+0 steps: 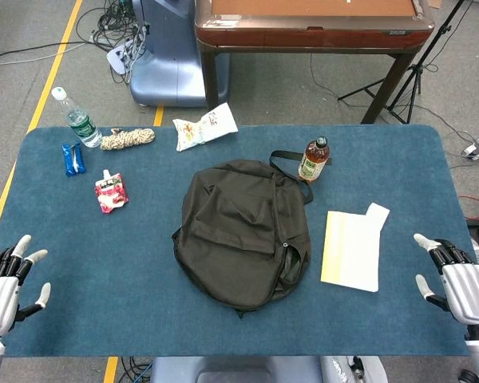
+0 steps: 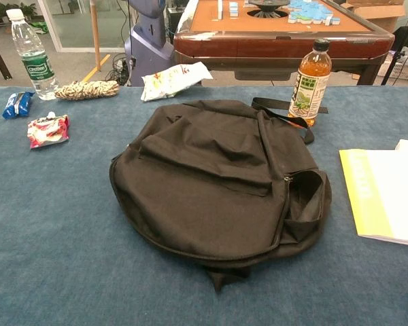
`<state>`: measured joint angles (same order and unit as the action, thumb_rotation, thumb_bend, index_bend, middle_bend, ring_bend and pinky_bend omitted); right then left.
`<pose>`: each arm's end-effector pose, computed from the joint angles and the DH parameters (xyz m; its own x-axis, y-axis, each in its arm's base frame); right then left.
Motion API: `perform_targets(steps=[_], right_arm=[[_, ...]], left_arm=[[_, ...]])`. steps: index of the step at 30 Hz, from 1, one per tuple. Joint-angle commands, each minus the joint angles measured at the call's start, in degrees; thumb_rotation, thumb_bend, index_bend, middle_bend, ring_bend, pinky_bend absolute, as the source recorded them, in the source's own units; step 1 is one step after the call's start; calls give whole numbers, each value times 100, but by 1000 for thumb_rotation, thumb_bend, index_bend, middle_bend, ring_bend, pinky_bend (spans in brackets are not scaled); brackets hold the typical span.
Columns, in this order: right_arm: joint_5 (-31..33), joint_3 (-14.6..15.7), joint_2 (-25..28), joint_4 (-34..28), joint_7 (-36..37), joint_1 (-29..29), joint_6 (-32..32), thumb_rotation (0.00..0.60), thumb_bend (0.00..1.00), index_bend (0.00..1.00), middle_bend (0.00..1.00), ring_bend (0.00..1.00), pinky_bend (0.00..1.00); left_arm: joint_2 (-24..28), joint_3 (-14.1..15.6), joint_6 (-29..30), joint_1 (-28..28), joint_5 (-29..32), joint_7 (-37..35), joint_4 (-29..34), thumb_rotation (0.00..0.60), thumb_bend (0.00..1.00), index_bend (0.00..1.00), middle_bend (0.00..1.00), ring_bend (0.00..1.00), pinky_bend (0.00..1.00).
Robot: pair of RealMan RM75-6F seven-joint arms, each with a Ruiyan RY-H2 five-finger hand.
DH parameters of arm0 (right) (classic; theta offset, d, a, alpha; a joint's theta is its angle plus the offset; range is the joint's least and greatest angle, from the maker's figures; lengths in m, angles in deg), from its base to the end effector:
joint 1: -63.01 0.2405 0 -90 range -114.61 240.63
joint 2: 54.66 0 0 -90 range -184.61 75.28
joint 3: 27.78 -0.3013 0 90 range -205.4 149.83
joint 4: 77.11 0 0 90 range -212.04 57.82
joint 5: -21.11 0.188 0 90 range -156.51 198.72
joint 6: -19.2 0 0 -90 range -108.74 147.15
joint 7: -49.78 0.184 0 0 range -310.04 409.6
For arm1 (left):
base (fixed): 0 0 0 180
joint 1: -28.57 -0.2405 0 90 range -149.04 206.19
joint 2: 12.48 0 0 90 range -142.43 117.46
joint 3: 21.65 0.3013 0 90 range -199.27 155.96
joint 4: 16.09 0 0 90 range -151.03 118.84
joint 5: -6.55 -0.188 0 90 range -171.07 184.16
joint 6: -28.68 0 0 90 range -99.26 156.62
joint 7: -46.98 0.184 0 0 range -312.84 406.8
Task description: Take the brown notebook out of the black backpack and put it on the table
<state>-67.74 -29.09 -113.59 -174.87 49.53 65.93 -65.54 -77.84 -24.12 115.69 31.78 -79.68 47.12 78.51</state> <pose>-0.3303 -0.2049 0.2129 0.4003 -0.0488 0.9151 -0.9163 -0.0300 0.3993 -0.3383 0.2110 0.1920 0.3418 -0.0099 0.9397 0.9398 0.0096 -0.3417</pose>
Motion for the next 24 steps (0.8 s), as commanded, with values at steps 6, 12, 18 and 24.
perform_targets(steps=[6,12,18,24], right_arm=[[-31,-89,139,-142,20,47,-57,600,402,162,248,162,312],[15,-302,494,-518,-220,131,-163,600,402,162,239,162,312],[19,-345,724,-881,-392,155,-165,600,402,162,231,161,312],[42,-330,804,-1064,-480,145,-148,600,402,162,230,161,312]], left_arm=[[-34,19,-120,89,-66,-63,-82,600,389,209,7,38,29],[-90,18,-465,431,-351,-313,-283,600,389,209,7,38,28],[-172,-6,-1184,1028,-576,-852,-550,600,387,206,7,37,28],[-557,-16,-1710,1676,-951,-1119,-1163,600,345,187,7,36,29]])
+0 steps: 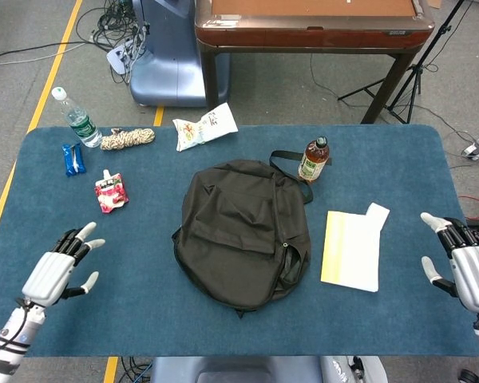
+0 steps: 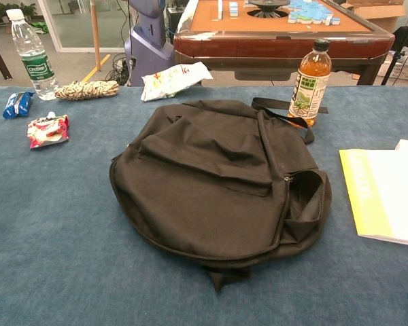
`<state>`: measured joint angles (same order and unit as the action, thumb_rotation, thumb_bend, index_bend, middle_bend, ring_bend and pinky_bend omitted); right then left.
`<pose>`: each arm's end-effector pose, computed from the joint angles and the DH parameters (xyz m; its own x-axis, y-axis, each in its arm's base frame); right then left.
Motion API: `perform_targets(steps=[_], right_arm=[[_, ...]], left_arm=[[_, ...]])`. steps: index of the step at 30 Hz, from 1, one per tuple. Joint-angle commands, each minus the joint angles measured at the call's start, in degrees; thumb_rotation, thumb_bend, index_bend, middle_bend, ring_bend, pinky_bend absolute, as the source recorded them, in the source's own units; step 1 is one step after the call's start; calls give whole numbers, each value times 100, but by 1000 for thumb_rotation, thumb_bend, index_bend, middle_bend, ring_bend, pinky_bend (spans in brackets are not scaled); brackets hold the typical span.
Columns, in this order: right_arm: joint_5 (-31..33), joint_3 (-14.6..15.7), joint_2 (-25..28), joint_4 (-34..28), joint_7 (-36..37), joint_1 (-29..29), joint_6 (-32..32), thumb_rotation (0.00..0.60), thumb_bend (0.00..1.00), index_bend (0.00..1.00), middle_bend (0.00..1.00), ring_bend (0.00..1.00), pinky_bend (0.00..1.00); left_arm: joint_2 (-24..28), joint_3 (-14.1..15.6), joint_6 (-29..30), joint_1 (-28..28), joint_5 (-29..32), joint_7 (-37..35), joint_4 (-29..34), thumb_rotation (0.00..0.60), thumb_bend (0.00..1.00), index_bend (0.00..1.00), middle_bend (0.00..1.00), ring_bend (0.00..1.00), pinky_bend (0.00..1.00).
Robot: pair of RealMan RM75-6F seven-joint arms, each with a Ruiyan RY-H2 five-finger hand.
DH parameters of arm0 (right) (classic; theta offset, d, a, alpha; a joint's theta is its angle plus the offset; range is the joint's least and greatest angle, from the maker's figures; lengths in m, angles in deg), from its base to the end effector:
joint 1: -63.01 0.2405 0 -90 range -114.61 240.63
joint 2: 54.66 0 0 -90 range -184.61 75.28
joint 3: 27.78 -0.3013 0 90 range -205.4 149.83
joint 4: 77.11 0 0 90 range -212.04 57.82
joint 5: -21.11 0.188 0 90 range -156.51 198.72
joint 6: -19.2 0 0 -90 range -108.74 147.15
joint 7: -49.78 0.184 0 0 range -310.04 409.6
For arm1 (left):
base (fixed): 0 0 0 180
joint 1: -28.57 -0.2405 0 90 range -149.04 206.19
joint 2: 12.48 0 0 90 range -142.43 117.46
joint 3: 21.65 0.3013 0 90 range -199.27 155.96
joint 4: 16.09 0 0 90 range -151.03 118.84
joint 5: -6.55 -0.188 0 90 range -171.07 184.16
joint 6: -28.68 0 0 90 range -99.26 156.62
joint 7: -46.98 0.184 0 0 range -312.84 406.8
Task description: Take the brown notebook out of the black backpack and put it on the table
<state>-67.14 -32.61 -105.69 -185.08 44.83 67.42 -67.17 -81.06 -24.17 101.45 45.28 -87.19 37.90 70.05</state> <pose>-0.2847 -0.2216 0.2582 0.4338 0.0499 0.8996 -0.8976 -0.0633 0.4363 -0.3017 0.2846 0.1338 0.3450 0.1680 0.9234 0.9112 -0.2959 -0.2866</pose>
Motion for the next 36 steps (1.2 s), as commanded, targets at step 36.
perform_targets(steps=[36], right_arm=[[66,135,-23,277,355,-21,166,600,402,162,229,162,312]], left_arm=[[-2406,38,-1488,2566,-450,-537,-2424,600,299,102,0,8,28]])
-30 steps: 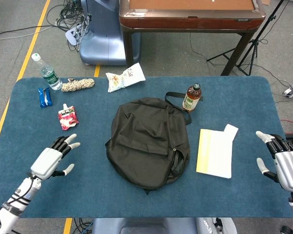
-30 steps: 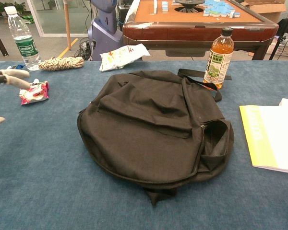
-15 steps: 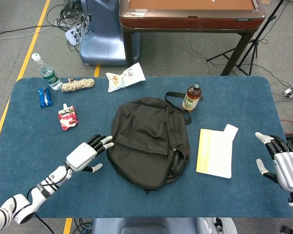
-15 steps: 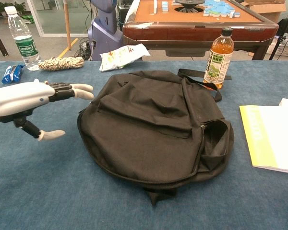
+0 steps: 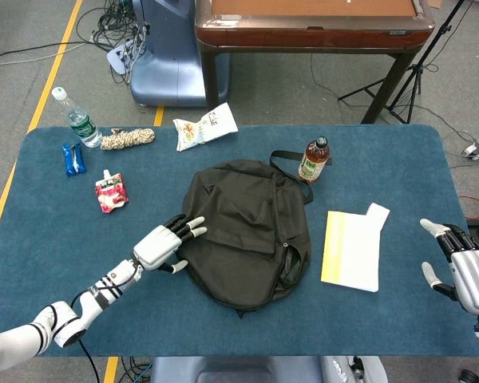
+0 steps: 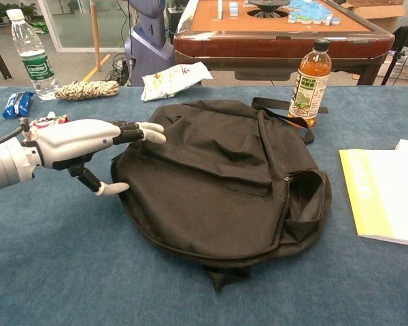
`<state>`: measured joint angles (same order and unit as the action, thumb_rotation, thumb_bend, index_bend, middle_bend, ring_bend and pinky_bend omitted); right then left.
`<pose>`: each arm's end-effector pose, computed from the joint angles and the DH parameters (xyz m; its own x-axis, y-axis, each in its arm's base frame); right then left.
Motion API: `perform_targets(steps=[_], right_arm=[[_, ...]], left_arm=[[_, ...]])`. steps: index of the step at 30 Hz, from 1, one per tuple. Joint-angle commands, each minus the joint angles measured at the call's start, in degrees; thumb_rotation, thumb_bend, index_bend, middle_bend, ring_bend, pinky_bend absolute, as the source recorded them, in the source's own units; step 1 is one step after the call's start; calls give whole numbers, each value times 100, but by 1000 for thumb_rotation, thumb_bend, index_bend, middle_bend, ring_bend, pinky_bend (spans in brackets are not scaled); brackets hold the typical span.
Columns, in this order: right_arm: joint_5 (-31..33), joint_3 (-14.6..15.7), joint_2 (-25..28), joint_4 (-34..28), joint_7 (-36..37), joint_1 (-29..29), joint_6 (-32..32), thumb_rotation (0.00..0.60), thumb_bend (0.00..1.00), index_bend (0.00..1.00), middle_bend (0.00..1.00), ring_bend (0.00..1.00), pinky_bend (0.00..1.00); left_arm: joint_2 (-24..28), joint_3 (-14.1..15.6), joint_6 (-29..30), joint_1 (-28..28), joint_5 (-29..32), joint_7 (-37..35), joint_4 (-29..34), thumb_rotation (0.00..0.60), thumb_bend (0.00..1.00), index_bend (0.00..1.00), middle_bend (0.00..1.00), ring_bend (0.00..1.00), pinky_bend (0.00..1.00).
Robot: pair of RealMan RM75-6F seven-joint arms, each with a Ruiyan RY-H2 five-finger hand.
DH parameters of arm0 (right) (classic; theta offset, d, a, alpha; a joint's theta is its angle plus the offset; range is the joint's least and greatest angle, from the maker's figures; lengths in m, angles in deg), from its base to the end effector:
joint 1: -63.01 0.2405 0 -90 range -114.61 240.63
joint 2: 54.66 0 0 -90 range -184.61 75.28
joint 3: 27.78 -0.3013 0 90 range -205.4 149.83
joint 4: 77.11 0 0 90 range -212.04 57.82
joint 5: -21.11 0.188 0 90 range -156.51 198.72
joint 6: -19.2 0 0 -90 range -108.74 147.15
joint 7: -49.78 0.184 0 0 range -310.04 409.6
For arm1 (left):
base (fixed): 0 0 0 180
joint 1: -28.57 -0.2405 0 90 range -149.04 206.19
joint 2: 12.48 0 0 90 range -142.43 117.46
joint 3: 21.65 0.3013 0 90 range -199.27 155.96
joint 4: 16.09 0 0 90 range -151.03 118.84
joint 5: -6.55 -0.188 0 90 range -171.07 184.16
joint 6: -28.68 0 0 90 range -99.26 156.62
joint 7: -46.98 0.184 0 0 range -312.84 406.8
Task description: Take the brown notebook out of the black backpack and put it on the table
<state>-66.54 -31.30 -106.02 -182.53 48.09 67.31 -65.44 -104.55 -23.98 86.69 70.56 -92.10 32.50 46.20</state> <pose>-0.3004 -0.2181 0.2521 0.4199 -0.0035 0.9076 -0.9068 -0.0445 0.4193 -0.1898 0.3926 -0.0314 0.4918 0.2455 0.8354 0.7204 -0.6536 -0.2320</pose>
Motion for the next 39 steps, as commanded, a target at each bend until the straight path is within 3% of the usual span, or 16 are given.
perform_targets(steps=[1,12,22,27,37,39], right_arm=[[10,9,12,35,47,-15,-8,600,402,162,228,161,312],[37,20,21,201,267,-42,-13,600,402,162,228,161,312],[23,31,10,328,445,-58,-22,600,402,162,228,161,312],[-73,62,4,351,491,-43,-6,600,402,162,228,162,313],[-385,158,-20,301,489,112,199,600,402,162,228,162,313],[-595,227,-43,236,499,242,389,600,402,162,228,161,313]], left_arm=[[-82,26,-15,47,65,-8,-52,600,299,108,0,8,28],[-307,-19,-252,262,425,-318,-50,600,314,288,0,0,28],[-435,-139,-353,306,819,-152,41,600,701,577,0,0,28],[-396,-358,-430,267,1243,-93,329,600,763,663,6,0,28],[-167,-977,-600,230,2247,-41,1081,600,768,679,37,0,28],[-116,-1254,-615,256,2618,42,1245,600,769,684,43,0,28]])
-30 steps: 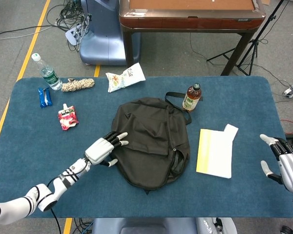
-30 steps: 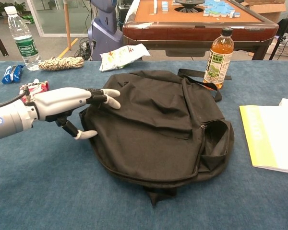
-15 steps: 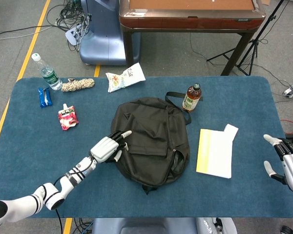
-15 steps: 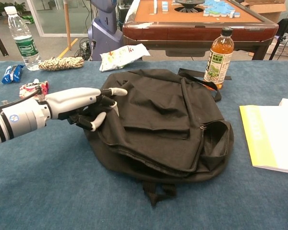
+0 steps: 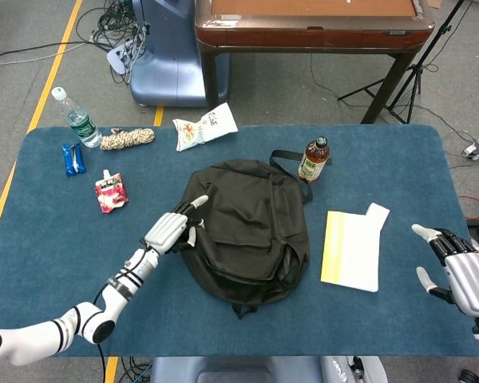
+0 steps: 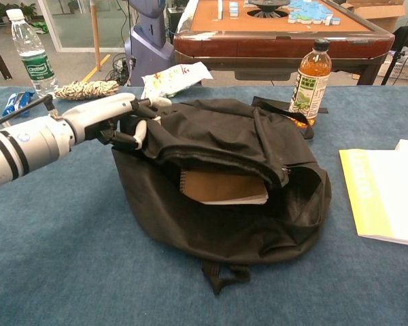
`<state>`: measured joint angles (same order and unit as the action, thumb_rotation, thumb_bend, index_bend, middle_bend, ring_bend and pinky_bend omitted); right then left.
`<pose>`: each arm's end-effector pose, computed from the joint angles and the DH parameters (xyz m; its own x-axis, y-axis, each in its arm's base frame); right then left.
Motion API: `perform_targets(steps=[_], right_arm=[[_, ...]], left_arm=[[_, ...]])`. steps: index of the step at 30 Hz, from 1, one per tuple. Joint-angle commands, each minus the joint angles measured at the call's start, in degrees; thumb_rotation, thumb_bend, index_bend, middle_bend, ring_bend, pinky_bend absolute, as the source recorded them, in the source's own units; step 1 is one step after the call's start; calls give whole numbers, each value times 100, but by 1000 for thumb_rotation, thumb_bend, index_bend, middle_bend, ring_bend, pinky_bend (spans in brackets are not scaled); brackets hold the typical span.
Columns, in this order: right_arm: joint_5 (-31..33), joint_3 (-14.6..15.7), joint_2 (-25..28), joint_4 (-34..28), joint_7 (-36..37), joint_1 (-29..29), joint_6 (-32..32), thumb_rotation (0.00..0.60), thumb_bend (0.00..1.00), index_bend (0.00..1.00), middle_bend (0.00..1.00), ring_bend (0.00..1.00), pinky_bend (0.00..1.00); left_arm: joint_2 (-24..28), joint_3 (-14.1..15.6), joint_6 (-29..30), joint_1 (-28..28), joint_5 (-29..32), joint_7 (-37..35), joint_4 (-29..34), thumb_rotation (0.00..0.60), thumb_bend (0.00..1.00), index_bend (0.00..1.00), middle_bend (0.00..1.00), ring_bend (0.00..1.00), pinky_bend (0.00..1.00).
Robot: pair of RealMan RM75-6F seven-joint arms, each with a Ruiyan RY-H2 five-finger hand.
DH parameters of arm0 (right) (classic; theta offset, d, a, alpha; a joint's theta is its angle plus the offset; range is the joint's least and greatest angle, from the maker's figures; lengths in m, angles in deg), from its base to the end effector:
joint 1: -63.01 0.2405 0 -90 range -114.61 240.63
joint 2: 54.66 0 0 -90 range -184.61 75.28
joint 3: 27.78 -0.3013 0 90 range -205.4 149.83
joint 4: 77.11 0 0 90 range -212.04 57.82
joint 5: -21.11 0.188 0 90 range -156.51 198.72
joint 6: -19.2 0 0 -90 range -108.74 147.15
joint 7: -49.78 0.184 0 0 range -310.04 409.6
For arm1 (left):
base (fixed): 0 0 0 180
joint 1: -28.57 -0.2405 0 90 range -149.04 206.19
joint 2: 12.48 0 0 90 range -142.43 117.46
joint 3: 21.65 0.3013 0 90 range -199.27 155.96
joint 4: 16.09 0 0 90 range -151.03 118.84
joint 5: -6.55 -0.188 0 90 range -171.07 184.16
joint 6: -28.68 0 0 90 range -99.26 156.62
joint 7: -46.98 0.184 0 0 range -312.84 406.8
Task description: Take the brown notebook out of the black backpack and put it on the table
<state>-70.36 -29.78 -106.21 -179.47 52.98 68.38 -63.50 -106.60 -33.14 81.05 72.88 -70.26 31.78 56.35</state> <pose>-0.3015 -0.2187 0.2410 0.3979 -0.0578 0.9156 -0.9138 -0.1139 0.3899 -0.1543 0.4219 -0.0318 0.0855 0.3847 0.9191 0.9269 -0.3691 0.0683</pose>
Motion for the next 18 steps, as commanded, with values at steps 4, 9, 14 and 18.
perform_targets(steps=[4,9,14,18], right_arm=[[-471,154,-38,-168,28,332,461,600,402,162,228,161,313],[-806,252,-80,-334,33,643,871,600,402,162,228,161,313],[-1135,318,-244,-511,-23,993,1286,600,402,162,228,161,313],[-1339,361,-448,-614,-68,1287,1647,600,402,162,228,162,313]], left_arm=[[211,-658,-250,118,1171,517,553,600,775,690,49,0,28],[249,-945,-297,320,2001,1175,762,600,777,688,53,0,29],[155,-1184,-263,556,2924,1716,842,600,777,682,57,0,29],[40,-1309,-108,748,3545,2114,854,600,777,678,61,0,29]])
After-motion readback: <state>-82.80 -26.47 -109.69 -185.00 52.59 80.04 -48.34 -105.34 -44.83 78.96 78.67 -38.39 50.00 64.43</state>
